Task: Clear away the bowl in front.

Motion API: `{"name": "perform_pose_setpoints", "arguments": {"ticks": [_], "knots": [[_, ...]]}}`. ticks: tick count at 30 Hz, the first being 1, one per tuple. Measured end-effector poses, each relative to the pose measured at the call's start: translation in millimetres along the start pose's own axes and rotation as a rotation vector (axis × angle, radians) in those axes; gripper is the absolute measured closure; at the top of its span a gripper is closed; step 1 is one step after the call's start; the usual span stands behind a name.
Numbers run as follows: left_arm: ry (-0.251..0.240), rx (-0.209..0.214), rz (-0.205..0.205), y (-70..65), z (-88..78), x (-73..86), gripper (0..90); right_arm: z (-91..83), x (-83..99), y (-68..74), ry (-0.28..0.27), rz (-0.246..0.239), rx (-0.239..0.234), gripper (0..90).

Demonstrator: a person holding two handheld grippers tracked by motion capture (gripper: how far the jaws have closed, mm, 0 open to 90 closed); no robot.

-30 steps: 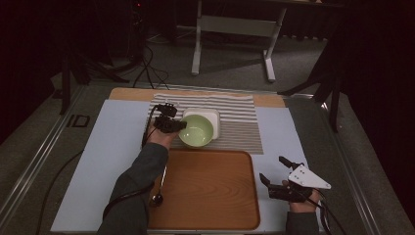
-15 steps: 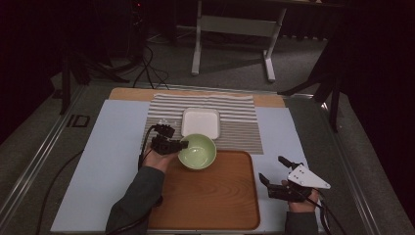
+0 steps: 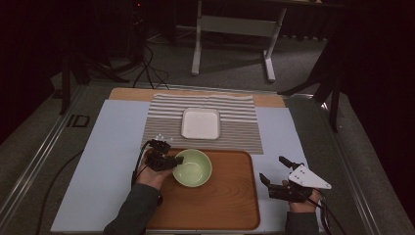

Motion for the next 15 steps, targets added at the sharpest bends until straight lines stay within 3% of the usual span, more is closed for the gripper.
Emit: {"name": "perform_pose_setpoints", "arguments": {"ticks": [1, 6, 15], "knots": [[-0.007, 0.013, -0.018, 2.2, -1.2, 4.6, 82.4, -0.1, -0.3, 0.3, -0.003, -0.001, -0.001, 11.2], [0.002, 0.01, -0.033, 6.4, -5.1, 13.6, 82.8, -0.1, -0.1, -0.1, -0.001, 0.0, 0.001, 11.2], [0.008, -0.021, 0.001, 7.7, -11.4, 20.4, 83.0, -0.7, -0.5, 0.3, -0.004, -0.002, 0.0, 11.2]]}}
Point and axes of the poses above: each handheld gripper's, and its own axes: z roughly forward along the jaws, x roughly out of its underside, y roughly to its left, the point moved 6 cm from there along z, roughly forward along the jaws, and after that the axes turned 3 degrees about x, right-handed, at the moved point
